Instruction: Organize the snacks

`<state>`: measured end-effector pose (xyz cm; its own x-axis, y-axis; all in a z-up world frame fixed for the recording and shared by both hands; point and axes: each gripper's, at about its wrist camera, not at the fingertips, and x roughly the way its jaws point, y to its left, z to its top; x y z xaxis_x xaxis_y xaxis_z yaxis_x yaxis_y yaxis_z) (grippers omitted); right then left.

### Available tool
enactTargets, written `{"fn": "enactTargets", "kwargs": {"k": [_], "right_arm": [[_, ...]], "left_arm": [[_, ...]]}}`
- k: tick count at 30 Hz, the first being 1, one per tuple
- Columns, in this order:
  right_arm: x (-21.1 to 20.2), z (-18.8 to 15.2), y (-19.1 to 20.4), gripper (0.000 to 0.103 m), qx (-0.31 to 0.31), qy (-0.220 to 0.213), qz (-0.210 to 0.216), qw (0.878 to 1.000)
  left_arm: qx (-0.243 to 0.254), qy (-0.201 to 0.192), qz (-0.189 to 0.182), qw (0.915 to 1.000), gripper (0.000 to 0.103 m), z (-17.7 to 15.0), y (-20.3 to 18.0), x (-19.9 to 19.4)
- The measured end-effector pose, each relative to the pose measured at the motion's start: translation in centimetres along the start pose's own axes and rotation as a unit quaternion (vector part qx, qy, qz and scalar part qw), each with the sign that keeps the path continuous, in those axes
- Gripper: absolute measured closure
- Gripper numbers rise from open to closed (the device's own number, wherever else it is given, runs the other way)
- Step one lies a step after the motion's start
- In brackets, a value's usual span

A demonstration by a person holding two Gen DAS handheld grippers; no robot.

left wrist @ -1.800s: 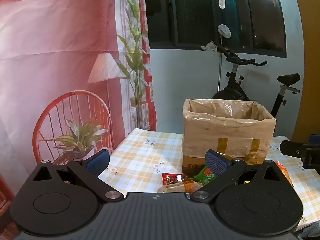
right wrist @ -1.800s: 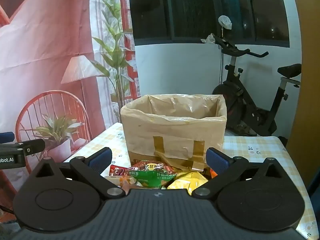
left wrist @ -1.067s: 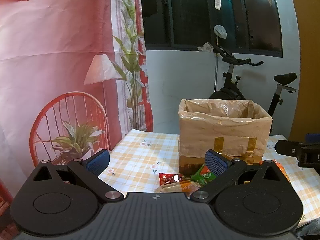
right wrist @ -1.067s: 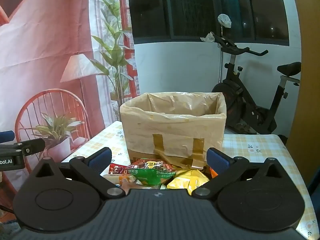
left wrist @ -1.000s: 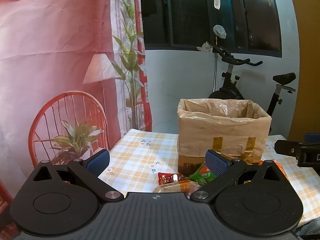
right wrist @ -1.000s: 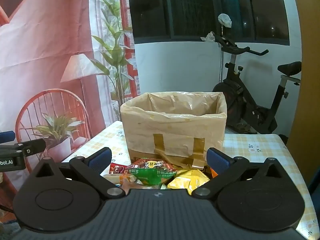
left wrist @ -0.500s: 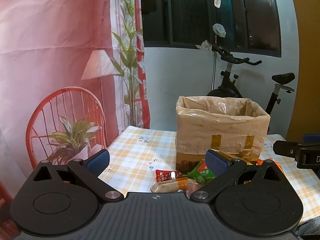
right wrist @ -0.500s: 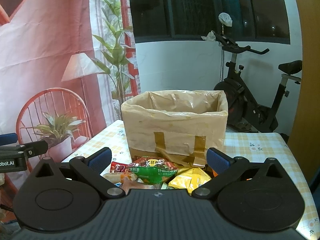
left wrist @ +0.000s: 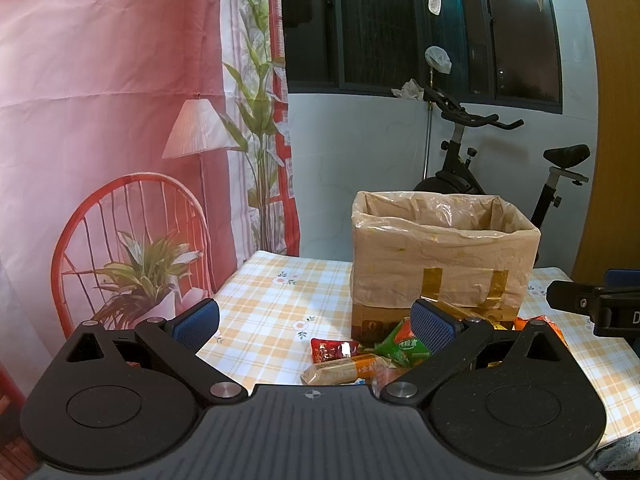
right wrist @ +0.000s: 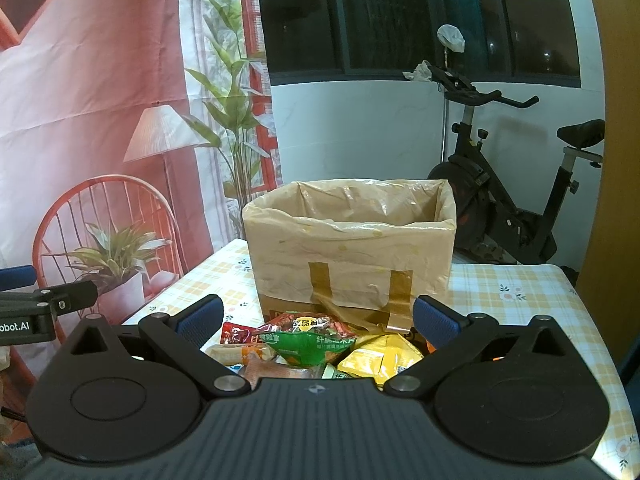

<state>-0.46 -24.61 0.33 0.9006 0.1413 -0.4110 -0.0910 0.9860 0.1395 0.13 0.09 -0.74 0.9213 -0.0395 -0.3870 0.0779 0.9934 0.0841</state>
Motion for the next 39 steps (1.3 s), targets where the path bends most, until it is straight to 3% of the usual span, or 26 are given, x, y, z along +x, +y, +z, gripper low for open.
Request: {"fn": "enactTargets", "kwargs": {"k": [39], "right_arm": [[0.32,-0.41,-0.26,0.000,0.005,0.006,0.002,1.000]], "left_arm": [[-0.003,0.006,-0.003,1.0000,0.001,-0.28,0.06,0.30]]}}
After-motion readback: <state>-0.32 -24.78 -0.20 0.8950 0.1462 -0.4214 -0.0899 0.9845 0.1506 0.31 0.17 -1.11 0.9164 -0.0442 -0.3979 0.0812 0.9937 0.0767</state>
